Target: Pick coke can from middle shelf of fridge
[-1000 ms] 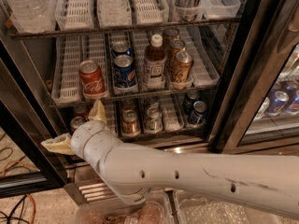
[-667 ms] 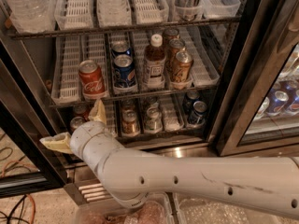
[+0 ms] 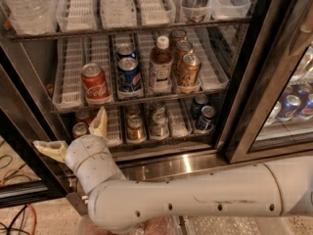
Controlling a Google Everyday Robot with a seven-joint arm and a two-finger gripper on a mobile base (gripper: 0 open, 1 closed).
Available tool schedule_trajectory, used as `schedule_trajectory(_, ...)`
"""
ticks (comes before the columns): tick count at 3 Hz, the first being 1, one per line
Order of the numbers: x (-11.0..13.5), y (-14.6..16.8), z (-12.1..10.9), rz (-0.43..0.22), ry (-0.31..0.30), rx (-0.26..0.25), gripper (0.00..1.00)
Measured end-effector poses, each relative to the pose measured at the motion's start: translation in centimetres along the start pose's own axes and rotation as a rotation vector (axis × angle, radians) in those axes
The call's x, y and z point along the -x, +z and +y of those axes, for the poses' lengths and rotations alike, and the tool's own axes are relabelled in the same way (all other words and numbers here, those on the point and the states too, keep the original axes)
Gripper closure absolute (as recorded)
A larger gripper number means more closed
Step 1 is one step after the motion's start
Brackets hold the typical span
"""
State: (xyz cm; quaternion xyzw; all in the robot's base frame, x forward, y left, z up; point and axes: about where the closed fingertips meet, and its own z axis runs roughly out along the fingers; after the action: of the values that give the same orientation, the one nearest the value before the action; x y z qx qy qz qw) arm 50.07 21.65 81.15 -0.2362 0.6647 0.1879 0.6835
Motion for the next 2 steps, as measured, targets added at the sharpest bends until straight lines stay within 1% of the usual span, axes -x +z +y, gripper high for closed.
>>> schedule_trajectory(1, 1.5, 0.7, -2.9, -0.054, -0.036, -0.138, 0.00)
schedule_trajectory(2, 2.2, 0.2, -5.9, -0.046, -0.107, -0.231, 0.00)
